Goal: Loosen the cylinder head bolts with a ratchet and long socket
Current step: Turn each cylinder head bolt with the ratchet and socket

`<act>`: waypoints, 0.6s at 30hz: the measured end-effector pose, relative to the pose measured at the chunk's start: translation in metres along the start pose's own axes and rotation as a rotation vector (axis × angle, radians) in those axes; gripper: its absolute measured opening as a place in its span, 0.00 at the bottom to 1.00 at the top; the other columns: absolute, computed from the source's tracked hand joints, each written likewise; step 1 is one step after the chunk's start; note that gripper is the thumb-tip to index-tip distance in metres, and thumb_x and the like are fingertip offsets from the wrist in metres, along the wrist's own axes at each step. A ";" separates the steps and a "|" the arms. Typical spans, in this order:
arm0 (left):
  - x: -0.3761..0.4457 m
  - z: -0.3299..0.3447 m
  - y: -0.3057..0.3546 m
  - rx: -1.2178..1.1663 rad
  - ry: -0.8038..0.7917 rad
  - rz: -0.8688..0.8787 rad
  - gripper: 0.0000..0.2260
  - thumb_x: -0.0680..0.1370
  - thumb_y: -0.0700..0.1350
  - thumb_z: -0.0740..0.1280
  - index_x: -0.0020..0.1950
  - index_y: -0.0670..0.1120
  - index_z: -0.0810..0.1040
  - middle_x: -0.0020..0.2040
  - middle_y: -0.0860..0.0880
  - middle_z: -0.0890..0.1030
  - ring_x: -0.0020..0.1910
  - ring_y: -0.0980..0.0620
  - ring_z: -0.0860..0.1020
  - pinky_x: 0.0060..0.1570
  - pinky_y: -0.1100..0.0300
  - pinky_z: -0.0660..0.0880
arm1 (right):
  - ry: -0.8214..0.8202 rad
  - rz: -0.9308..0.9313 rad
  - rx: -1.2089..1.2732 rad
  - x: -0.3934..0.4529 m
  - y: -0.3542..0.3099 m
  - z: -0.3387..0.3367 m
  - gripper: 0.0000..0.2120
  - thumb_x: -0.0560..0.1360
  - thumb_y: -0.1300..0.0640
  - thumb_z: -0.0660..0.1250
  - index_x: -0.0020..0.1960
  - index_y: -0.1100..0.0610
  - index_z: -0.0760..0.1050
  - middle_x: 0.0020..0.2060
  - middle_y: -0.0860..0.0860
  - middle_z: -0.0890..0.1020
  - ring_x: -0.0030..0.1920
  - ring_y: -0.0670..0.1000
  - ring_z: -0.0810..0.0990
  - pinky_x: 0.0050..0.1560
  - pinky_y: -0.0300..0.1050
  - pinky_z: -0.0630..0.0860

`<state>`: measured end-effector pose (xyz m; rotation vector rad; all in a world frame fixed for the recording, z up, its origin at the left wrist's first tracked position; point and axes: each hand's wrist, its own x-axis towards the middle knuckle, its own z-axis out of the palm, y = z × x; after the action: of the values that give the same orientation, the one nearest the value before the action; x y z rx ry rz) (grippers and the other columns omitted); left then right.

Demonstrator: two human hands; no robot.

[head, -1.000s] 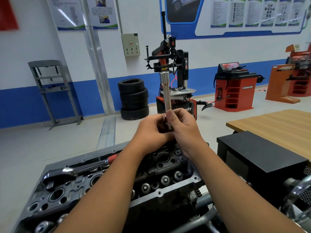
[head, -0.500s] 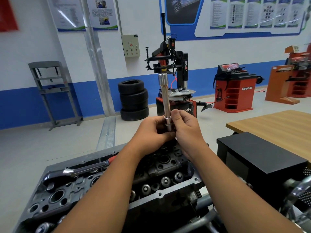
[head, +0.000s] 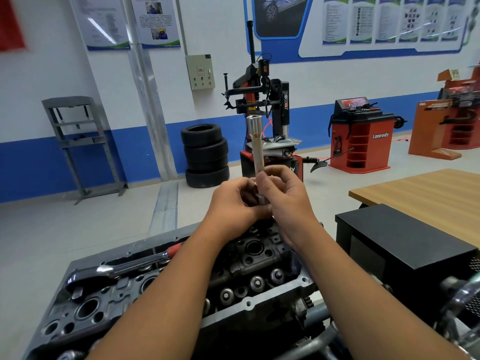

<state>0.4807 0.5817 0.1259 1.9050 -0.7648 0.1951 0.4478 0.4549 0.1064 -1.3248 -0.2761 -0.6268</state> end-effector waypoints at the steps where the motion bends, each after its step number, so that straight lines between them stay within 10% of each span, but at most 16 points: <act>1: 0.000 0.000 0.001 0.003 -0.002 0.001 0.16 0.70 0.39 0.82 0.56 0.46 0.85 0.47 0.48 0.87 0.47 0.50 0.86 0.50 0.52 0.84 | 0.001 -0.004 -0.014 0.000 0.001 -0.001 0.09 0.70 0.41 0.77 0.44 0.43 0.81 0.42 0.49 0.86 0.44 0.50 0.87 0.42 0.44 0.82; 18: 0.000 -0.004 -0.004 -0.045 -0.143 0.036 0.13 0.78 0.36 0.75 0.62 0.46 0.84 0.53 0.50 0.88 0.54 0.53 0.87 0.57 0.52 0.84 | -0.046 -0.008 -0.037 -0.002 0.001 0.000 0.05 0.77 0.50 0.70 0.45 0.44 0.84 0.41 0.47 0.87 0.45 0.47 0.87 0.45 0.41 0.82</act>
<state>0.4842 0.5860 0.1243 1.8777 -0.8928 0.0635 0.4473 0.4552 0.1044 -1.3755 -0.3085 -0.6117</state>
